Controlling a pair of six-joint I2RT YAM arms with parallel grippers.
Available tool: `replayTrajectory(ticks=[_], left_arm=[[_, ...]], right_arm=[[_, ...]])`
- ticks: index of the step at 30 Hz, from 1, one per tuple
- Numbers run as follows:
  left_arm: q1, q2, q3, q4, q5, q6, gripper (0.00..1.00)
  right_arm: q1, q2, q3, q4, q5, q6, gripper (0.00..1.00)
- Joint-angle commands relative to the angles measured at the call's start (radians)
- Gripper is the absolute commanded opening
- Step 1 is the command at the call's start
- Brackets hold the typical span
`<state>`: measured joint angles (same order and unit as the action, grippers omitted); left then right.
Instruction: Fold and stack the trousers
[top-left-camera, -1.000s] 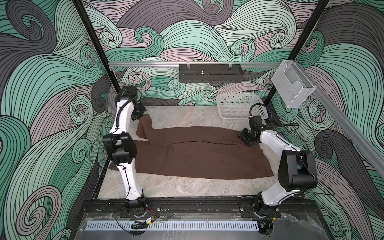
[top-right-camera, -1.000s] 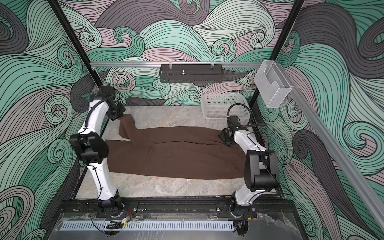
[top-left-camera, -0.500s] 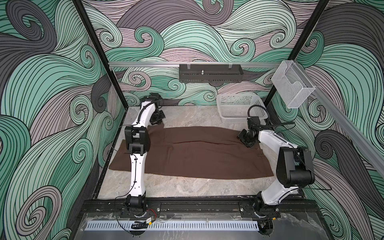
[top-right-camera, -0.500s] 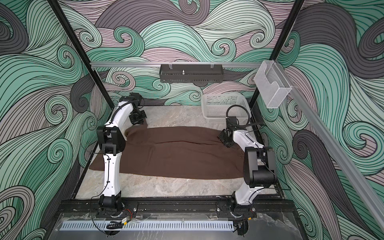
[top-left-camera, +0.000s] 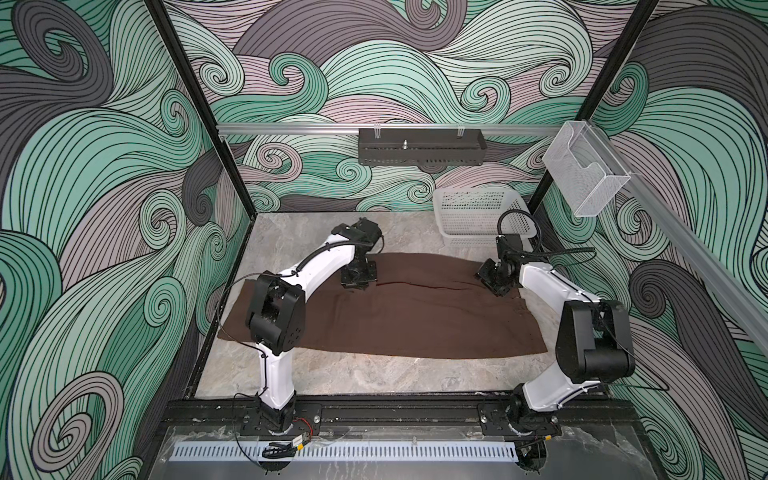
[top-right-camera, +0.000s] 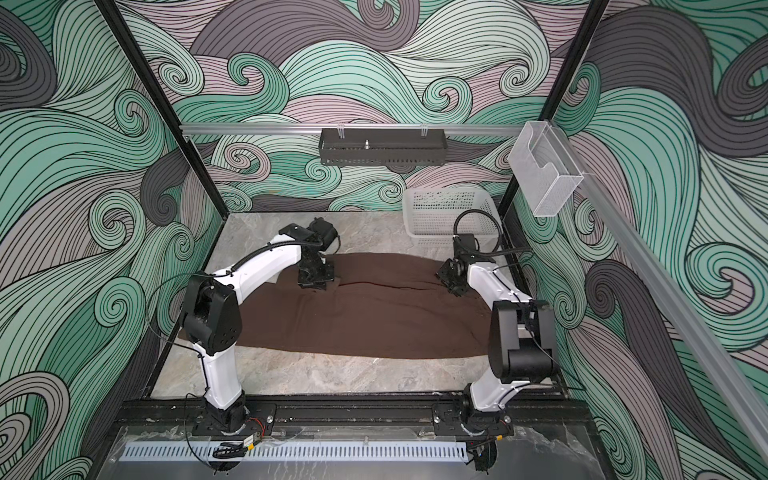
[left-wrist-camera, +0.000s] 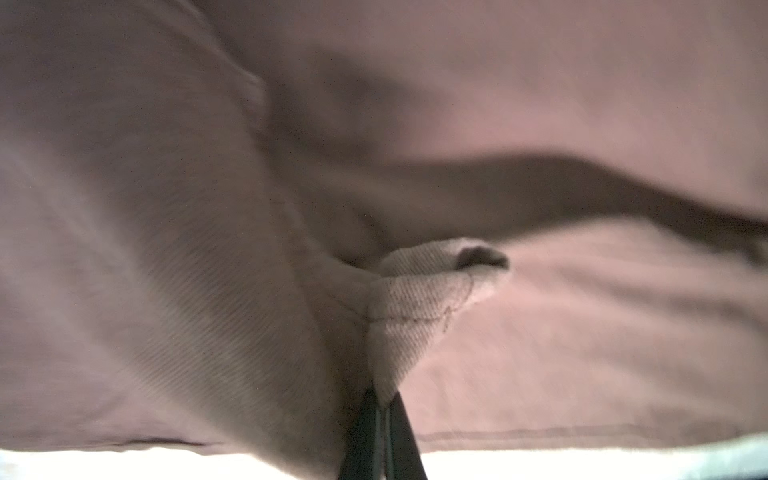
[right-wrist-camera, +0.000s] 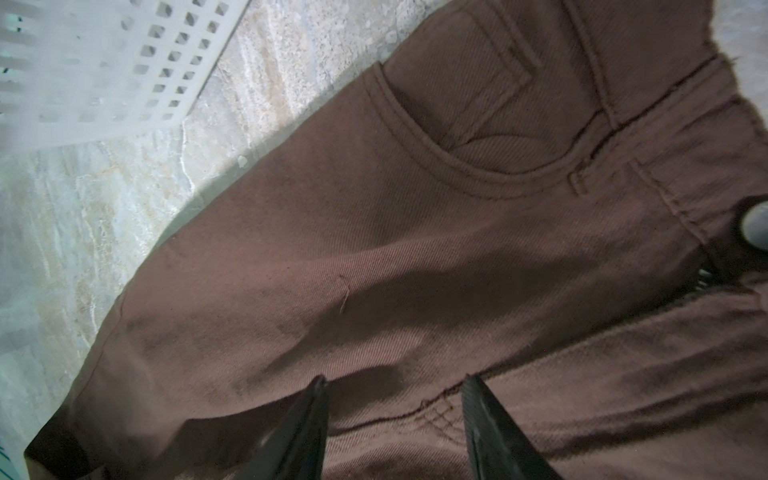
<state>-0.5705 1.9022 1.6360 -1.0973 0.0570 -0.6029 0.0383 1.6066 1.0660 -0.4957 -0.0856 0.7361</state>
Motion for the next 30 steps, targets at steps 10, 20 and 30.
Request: replayTrajectory(ticks=[10,20,30], left_arm=[[-0.042,-0.086,0.131,-0.033,-0.094,0.134,0.65],[0.154,0.249,0.555,-0.243,0.094,0.470,0.75],[0.239,0.562,0.818,-0.387,0.234,0.585,0.82]], right_arm=[[0.005,-0.129,-0.046,-0.068,0.044,-0.025,0.53],[0.005,-0.161,-0.047,-0.090,0.044,-0.033,0.53],[0.005,-0.156,-0.038,-0.097,0.044,-0.042,0.54]])
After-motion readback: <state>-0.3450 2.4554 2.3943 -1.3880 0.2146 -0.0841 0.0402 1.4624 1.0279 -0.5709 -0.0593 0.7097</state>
